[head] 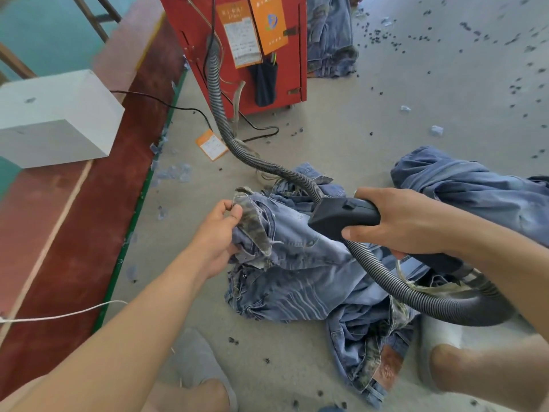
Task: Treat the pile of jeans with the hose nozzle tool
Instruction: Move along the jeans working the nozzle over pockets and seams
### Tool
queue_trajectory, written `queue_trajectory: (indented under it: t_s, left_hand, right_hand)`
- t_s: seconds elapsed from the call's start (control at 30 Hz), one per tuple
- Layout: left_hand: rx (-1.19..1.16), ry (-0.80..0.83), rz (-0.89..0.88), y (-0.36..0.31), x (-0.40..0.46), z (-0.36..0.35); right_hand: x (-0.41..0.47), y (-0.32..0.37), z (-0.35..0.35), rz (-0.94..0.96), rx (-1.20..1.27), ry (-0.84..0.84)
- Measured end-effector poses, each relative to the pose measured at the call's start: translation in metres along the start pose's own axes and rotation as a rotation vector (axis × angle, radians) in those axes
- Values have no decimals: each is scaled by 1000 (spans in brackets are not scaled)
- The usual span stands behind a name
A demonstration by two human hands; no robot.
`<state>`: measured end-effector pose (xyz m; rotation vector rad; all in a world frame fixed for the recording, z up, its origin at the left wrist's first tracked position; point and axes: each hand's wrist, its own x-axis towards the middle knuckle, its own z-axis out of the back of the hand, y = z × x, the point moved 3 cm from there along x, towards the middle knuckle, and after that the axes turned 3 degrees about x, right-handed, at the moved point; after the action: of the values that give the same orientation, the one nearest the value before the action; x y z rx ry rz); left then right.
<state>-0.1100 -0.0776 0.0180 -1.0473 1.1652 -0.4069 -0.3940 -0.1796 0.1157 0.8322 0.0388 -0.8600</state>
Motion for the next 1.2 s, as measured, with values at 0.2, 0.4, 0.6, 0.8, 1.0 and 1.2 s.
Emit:
queue_trajectory:
  t_s: [0.2, 0.4, 0.6, 0.8, 1.0, 1.2]
  left_hand:
    - [-278, 71, 87, -14, -17, -12]
    - [-38, 109, 152, -10, -30, -26]
    - [313, -31, -15, 2, -29, -21]
    - [892, -209, -376, -6, -25, -9]
    - [-61, 110, -25, -12, -31, -27]
    - [-384, 403, 20, -14, -44, -41]
  right_hand:
    - [-7, 13, -12, 111, -131, 70]
    - [3, 20, -25, 119, -134, 61]
    - [9, 20, -16, 97, -88, -32]
    - [3, 16, -7, 48, -29, -33]
    - [-1, 19, -22, 98, -157, 58]
    - [-1, 28, -16, 106, -75, 23]
